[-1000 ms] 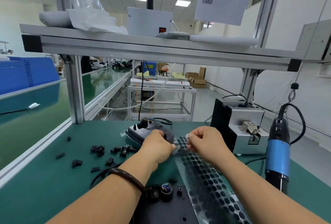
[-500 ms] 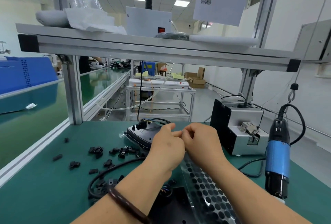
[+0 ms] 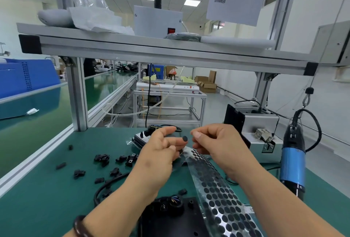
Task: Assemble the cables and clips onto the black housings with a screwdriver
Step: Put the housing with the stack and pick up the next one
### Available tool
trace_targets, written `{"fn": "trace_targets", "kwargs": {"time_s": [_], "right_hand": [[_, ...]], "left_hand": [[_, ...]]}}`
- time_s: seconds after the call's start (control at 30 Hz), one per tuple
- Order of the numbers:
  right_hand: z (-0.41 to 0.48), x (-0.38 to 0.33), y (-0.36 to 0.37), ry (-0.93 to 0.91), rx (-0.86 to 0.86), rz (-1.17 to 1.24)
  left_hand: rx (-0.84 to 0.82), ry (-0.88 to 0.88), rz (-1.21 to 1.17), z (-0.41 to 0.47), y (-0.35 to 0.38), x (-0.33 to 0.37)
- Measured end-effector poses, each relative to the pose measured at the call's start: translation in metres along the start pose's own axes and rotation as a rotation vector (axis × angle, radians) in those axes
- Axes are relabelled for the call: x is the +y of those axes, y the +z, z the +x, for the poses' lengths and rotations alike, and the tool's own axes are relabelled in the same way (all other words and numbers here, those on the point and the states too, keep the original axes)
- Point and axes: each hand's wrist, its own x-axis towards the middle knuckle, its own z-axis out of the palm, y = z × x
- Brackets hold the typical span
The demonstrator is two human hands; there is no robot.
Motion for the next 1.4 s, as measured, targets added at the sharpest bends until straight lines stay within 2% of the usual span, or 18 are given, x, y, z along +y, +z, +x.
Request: {"fn": "trace_targets", "kwargs": {"time_s": [0.17, 0.43, 0.53, 0.77, 0.87, 0.97, 1.1, 1.2, 1.4], "right_hand": [[-0.010, -0.006, 0.006, -0.056, -0.068, -0.119], [-0.022, -0.007, 0.005, -0.181, 0.008, -0.308], [-0.030, -0.004, 0.003, -0.194, 0.036, -0.303], [-0.053, -0.001, -0.010, -0.105, -0.135, -0.171], [-0.064, 0.003, -0.014, -0.068, -0.142, -0.077], [-0.076, 0.011, -0.018, 0.107, -0.229, 0.043], [-0.091, 0.025, -0.013, 0.314, -0.451, -0.037], [-0.091, 0.029, -0.010, 0.327, -0.482, -0.099], [-0.093, 0.029, -0.008, 0.346, -0.504, -0.084]], "left_hand": [[-0.048, 0.042, 0.057, -0.010, -0.003, 0.002], [-0.065, 0.048, 0.147, -0.021, -0.005, 0.007], [-0.085, 0.035, 0.148, -0.028, -0.003, 0.008], [-0.145, 0.040, 0.230, -0.048, -0.006, 0.007], [-0.176, 0.048, 0.298, -0.058, -0.013, 0.010], [-0.116, 0.090, 0.419, -0.071, -0.023, 0.008], [-0.084, 0.182, 0.659, -0.102, -0.030, -0.005], [-0.122, 0.239, 0.769, -0.119, -0.022, -0.011], [-0.089, 0.267, 0.834, -0.127, -0.014, -0.010]]}}
